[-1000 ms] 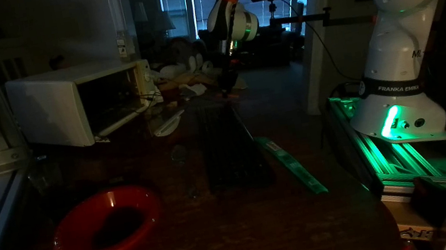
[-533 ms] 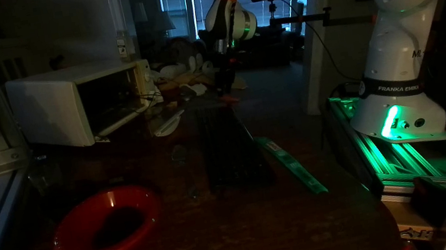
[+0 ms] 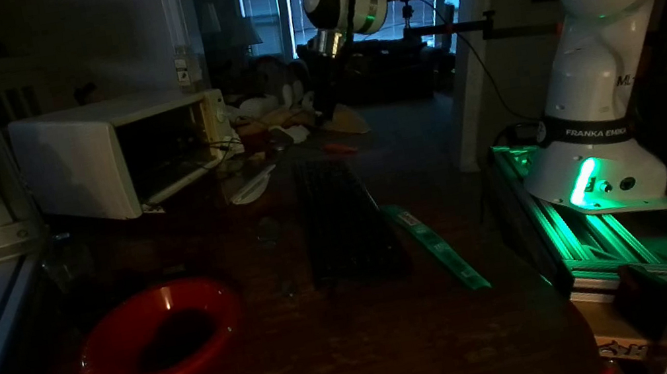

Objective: Pick up the computer mouse and put it in the microwave

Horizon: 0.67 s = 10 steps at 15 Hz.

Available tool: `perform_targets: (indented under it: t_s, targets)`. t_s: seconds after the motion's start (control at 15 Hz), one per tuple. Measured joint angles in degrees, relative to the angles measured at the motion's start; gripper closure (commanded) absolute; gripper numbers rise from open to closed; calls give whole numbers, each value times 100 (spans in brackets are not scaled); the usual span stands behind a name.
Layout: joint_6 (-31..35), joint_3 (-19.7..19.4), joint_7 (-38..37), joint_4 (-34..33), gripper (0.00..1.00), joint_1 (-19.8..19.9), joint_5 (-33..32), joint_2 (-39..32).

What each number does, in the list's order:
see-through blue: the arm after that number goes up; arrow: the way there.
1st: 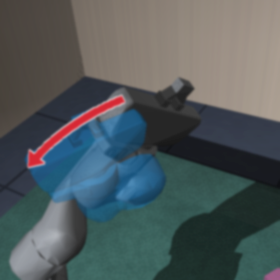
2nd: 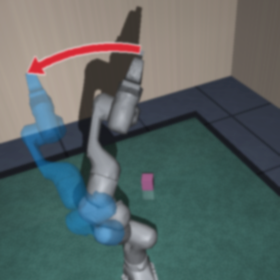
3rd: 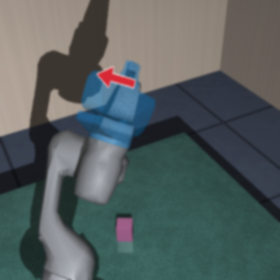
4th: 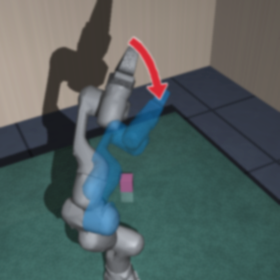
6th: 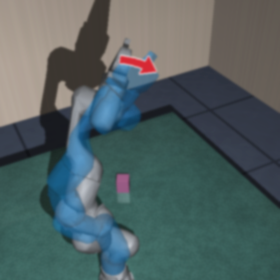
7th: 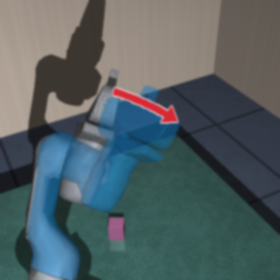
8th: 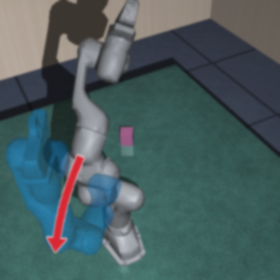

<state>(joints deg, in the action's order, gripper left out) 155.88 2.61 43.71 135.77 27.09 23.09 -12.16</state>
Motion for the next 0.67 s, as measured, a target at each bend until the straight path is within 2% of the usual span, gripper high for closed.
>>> perform_targets:
  t_s: [0.33,0.67]
  targets:
    - [0,167,993,665,0,-361,733,1141]
    - [-9,377,1879,1062,0,-647,1264,2102]
